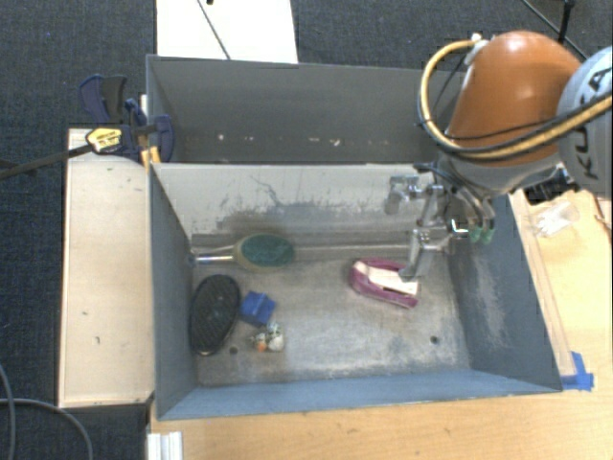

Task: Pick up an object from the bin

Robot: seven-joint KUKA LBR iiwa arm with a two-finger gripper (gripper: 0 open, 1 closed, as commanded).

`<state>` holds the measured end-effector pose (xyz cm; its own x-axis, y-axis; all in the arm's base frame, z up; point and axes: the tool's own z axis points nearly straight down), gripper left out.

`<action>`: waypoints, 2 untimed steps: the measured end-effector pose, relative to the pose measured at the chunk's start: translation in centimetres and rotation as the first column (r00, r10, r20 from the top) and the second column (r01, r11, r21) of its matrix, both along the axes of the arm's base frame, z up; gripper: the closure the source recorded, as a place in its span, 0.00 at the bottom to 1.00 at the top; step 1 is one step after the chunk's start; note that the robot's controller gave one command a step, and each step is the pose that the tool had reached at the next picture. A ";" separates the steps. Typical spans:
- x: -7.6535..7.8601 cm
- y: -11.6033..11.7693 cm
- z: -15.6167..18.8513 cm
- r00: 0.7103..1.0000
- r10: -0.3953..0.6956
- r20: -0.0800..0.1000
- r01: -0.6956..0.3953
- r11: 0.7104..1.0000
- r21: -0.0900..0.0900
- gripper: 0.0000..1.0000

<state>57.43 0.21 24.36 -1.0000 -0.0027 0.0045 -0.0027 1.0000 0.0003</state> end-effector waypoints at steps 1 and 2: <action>0.8 -0.6 -10.2 0.997 0.076 0.000 -0.076 0.997 0.000 0.00; 1.2 -5.5 -17.3 0.991 0.134 0.000 -0.134 0.991 -0.001 0.00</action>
Offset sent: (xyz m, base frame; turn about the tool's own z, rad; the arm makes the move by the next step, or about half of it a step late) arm 0.0087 -0.0062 -0.0977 -0.0767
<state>58.61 -5.32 7.07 -0.9907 -0.1363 0.0048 -0.1363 0.9907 -0.0006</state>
